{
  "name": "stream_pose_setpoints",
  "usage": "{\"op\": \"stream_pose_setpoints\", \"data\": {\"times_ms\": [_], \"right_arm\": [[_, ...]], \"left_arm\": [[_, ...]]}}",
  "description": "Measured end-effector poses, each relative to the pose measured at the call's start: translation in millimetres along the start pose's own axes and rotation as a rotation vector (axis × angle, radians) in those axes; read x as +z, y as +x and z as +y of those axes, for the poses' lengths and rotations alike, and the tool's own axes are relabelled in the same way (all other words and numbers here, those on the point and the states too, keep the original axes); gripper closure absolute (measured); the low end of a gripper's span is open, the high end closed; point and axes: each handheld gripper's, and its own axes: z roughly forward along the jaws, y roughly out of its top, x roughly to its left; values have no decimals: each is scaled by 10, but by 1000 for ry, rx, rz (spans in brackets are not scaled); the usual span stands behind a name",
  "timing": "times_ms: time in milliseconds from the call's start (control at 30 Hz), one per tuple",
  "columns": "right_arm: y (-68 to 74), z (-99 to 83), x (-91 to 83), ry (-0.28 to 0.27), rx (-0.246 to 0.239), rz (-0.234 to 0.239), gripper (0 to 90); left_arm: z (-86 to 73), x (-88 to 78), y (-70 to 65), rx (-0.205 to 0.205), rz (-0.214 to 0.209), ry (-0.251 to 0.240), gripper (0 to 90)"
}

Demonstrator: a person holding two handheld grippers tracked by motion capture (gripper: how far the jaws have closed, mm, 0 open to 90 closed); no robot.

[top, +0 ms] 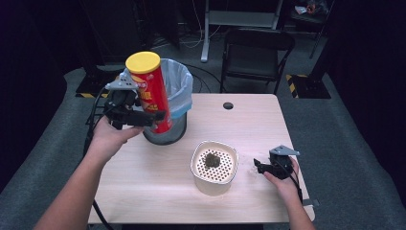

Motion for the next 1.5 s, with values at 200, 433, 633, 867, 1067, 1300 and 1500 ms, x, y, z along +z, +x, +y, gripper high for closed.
{"op": "stream_pose_setpoints", "data": {"times_ms": [200,433,633,867,1067,1300,1500], "right_arm": [[3,2,-2,-6,-2,-1,244],[5,6,-4,-12,8,-6,245],[2,5,-14,-11,8,-2,245],[2,9,-14,-14,5,3,246],[5,10,-10,-16,5,9,246],[25,14,15,-7,-17,1,246],[36,15,20,-2,-31,6,246]], "left_arm": [[135,-42,86,-14,9,-11,242],[325,-21,186,-15,42,0,242],[492,88,307,-39,78,2,242],[605,202,454,-78,105,-13,242],[652,332,558,-97,160,-11,241],[647,455,721,-121,210,-26,241],[583,552,847,-157,243,-20,241]]}}
